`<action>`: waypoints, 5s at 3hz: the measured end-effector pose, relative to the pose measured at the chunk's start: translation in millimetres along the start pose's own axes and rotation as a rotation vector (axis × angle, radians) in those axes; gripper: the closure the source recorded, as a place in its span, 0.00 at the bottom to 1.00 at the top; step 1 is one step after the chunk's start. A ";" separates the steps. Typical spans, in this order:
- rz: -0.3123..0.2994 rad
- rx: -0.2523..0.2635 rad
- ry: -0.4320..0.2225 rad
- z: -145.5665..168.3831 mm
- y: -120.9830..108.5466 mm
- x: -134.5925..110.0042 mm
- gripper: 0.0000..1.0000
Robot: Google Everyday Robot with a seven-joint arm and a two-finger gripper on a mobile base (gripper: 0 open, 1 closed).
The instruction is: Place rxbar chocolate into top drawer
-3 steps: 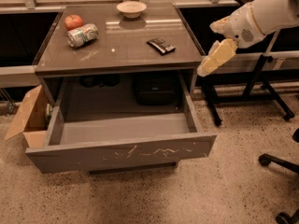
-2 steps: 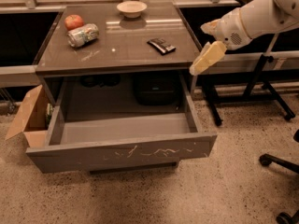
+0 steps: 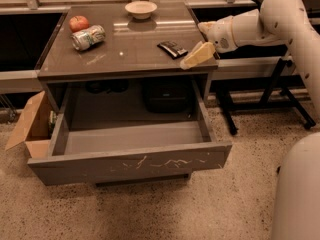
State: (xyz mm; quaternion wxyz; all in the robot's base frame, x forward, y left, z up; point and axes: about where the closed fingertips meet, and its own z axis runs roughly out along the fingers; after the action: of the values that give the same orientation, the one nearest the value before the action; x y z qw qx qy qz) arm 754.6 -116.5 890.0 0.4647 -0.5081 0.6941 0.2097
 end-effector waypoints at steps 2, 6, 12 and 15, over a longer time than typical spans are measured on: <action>0.057 0.083 -0.074 32.0 -29.9 0.5 0.00; 0.178 0.204 -0.139 92.8 -74.7 20.3 0.00; 0.231 0.217 -0.207 120.7 -87.5 14.2 0.96; 0.025 0.077 -0.359 82.9 -59.2 -69.7 1.00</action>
Offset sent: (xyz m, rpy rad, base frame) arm 0.0319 0.0103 -0.0089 0.0700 -0.0179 -0.0667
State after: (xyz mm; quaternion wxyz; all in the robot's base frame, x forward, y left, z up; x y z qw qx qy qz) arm 847.4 -41.1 920.8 0.5977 -0.4358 0.6138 0.2759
